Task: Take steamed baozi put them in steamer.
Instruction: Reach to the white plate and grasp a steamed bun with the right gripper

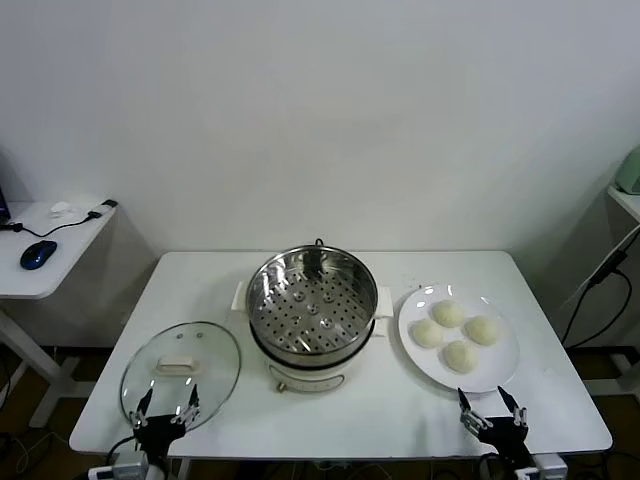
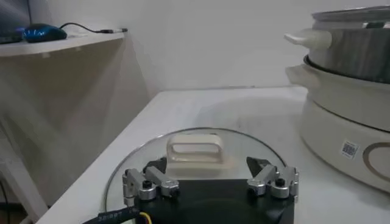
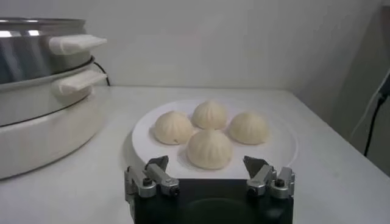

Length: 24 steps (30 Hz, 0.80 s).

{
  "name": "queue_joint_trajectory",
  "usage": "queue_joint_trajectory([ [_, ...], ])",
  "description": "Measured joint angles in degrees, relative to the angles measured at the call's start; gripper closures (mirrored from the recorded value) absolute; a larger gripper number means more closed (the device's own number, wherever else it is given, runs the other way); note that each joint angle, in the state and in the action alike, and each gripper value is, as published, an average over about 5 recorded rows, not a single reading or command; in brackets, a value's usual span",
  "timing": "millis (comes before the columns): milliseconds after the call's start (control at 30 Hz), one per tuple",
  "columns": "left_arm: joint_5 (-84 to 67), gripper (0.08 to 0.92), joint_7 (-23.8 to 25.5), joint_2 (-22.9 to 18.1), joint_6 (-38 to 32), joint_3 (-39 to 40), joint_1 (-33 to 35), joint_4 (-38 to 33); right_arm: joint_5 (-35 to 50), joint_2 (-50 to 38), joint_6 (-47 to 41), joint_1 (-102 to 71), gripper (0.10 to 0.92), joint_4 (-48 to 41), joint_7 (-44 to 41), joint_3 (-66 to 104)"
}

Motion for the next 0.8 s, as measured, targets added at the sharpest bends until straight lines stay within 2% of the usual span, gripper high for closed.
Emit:
queue_joint_trajectory([
  [200, -0.3, 0.177, -0.1, 0.1, 0.0, 0.1, -0.3, 0.0, 0.5, -4.5, -3.6, 8.8, 0.203, -3.0, 0.0, -1.5],
  [433, -1.1, 0.177, -0.1, 0.3, 0.1, 0.0, -0.9, -0.5, -0.4, -15.3, -8.3, 26.3, 0.203, -11.5, -4.6, -10.1],
  [600, -1.2, 0.177, -0.2, 0.2, 0.1, 0.3, -0.9, -0.8, -3.0, -24.2, -8.9, 39.5, 0.203, -18.0, -14.0, -20.8],
  [800, -1.0, 0.177, -0.2, -0.2, 0.0, 0.8, -1.1, -0.5, -7.2, -31.4, -3.9, 58.1, 0.203, -26.8, -30.4, -38.6],
])
